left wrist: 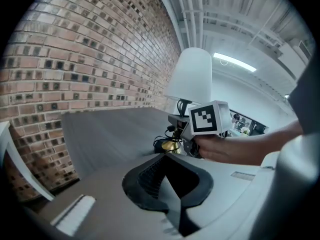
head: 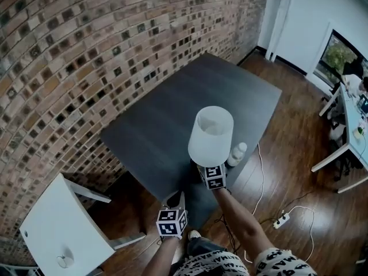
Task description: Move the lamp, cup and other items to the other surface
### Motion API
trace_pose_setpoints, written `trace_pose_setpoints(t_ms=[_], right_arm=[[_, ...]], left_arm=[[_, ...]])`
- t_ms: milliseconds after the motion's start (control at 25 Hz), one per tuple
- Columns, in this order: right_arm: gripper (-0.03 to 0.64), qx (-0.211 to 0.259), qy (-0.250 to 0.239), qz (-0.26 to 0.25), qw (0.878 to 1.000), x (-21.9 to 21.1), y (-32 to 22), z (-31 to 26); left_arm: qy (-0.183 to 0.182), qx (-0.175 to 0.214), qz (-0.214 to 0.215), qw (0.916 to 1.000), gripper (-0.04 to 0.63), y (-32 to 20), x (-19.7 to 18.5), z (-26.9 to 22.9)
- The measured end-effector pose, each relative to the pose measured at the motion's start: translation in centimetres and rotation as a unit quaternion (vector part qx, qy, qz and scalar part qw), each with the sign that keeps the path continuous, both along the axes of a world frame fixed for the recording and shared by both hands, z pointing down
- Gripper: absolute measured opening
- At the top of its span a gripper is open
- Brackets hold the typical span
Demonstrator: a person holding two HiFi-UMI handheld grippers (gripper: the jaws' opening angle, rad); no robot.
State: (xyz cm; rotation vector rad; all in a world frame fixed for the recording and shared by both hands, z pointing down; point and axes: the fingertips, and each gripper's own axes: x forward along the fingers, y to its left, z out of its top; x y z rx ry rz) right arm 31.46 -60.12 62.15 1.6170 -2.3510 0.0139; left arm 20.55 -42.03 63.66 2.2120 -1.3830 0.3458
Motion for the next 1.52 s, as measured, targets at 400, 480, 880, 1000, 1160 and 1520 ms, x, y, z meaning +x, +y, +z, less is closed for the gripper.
trace_pose_setpoints(t_ms=[400, 480, 880, 1000, 1160, 1520], right_arm=[[0.028, 0.002, -0.007, -0.002, 1.000, -0.6, -0.4, 1.6], [0.028, 0.007, -0.013, 0.004, 1.000, -0.2, -0.3, 1.8], [0.111, 0.006, -0.011, 0.012, 1.000, 0.1, 0.0, 2.0], [0.234, -0.004, -0.018, 0.007, 1.000, -0.2, 0.0, 1.8], [0.314, -0.020, -0.027, 0.007, 0.999, 0.3, 1.2, 3.6], [0.360, -0.102, -0.044, 0.038, 0.993, 2.3, 11.1, 3.4]], left_arm=[[-0.005, -0.007, -0.016, 0.9998, 0.003, -2.0, -0.6, 0.8], [-0.005, -0.011, -0.015, 0.9998, 0.003, -1.7, -0.6, 1.1], [-0.001, -0.024, -0.020, 0.9995, 0.003, -1.1, -1.1, 1.8], [0.000, -0.026, -0.020, 0.9995, 0.003, -0.8, -1.2, 1.8], [0.002, -0.024, -0.024, 0.9994, 0.003, -0.5, -1.6, 1.8], [0.018, -0.014, -0.071, 0.9972, 0.003, 3.1, -6.8, 0.8]])
